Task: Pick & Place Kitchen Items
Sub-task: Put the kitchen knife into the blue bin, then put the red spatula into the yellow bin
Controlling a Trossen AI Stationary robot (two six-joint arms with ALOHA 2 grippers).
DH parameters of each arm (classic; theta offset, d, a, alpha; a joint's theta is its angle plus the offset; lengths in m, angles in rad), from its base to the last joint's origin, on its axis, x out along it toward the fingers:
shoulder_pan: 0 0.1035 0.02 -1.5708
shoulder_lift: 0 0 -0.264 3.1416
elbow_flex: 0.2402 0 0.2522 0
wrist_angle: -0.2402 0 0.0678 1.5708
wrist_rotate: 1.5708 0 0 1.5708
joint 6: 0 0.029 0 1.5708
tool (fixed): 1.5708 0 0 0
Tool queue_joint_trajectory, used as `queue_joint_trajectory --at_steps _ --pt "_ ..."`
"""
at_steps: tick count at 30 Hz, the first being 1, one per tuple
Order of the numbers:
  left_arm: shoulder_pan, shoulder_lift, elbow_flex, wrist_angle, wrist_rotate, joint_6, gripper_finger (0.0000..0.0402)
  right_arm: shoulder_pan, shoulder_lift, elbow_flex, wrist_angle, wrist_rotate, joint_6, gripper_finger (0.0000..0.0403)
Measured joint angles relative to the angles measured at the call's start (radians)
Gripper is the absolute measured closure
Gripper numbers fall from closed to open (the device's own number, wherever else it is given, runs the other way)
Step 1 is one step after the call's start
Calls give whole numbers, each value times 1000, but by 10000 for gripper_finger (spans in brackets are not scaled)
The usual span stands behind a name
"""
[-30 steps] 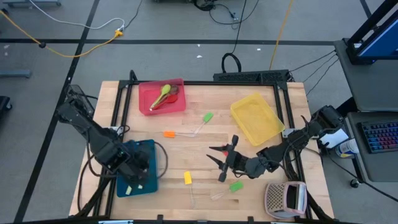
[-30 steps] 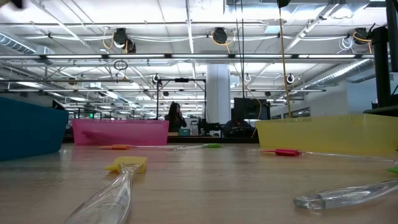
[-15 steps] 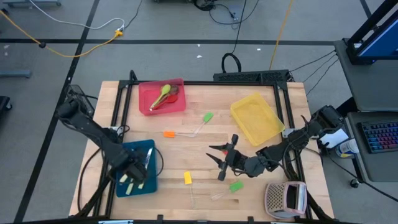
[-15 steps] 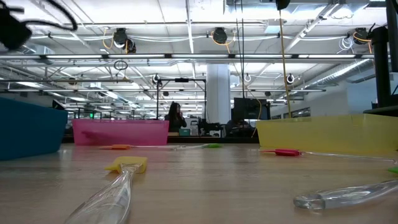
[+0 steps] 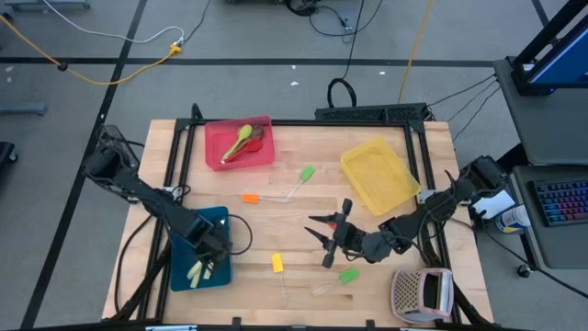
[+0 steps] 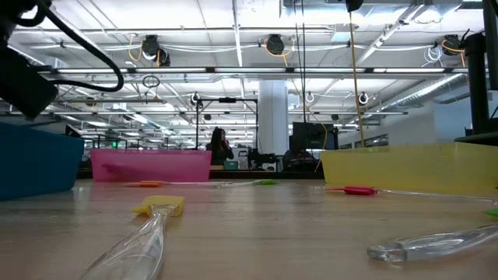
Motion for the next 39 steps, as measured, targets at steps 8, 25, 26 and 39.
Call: queue_joint_trajectory --at_steps 8,25,26,39 --pt "0 0 -7 -22 -26 22 286 0 0 0 0 0 0 272" --pt "0 0 -7 -19 -56 19 259 0 0 0 0 0 0 273" --pt "0 0 -7 -18 -65 18 259 0 0 0 0 0 0 273" --pt "-43 0 195 -26 -181 174 259 0 0 0 0 0 0 273"
